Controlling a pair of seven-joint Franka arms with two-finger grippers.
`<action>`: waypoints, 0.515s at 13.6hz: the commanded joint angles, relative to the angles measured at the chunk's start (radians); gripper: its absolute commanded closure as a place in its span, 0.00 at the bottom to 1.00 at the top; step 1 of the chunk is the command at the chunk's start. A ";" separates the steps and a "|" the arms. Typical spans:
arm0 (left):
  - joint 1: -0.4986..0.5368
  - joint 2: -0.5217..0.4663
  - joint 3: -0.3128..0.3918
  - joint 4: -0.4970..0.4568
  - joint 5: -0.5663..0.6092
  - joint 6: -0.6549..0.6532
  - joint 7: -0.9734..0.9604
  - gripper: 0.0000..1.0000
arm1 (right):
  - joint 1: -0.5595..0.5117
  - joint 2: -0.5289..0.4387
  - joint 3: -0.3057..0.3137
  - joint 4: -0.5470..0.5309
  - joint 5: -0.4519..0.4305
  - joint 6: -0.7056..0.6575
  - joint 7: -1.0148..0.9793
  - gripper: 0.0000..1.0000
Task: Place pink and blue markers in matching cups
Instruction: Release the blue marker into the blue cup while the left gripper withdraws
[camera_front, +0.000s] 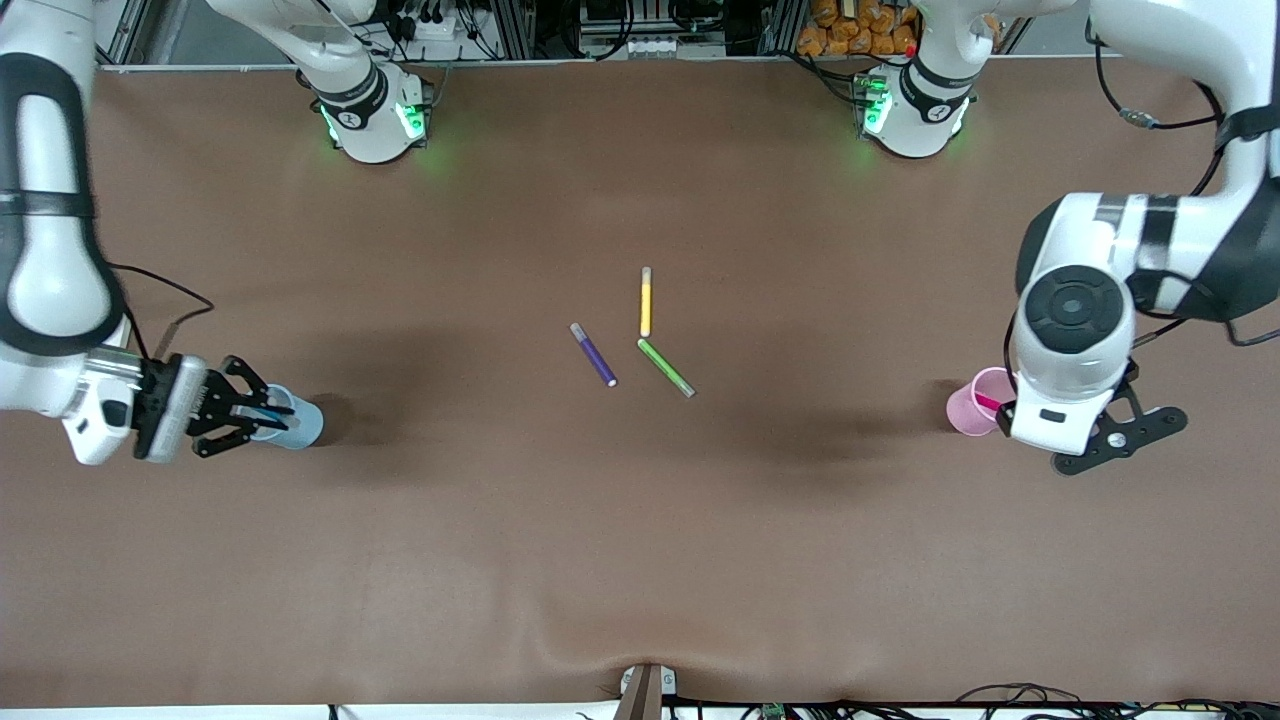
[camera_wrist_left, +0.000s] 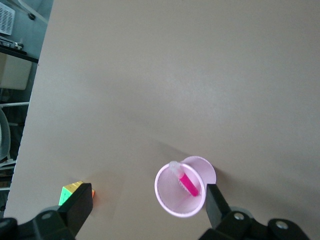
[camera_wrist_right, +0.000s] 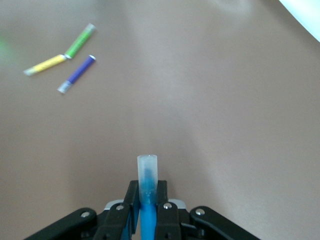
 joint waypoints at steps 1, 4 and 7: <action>0.020 -0.053 -0.003 0.064 -0.109 -0.085 0.148 0.00 | -0.072 -0.018 0.018 -0.027 0.088 -0.068 -0.132 1.00; 0.065 -0.086 0.000 0.117 -0.204 -0.108 0.307 0.00 | -0.119 0.007 0.019 -0.022 0.163 -0.102 -0.213 1.00; 0.100 -0.140 -0.006 0.118 -0.316 -0.110 0.440 0.00 | -0.142 0.061 0.018 -0.022 0.259 -0.146 -0.296 1.00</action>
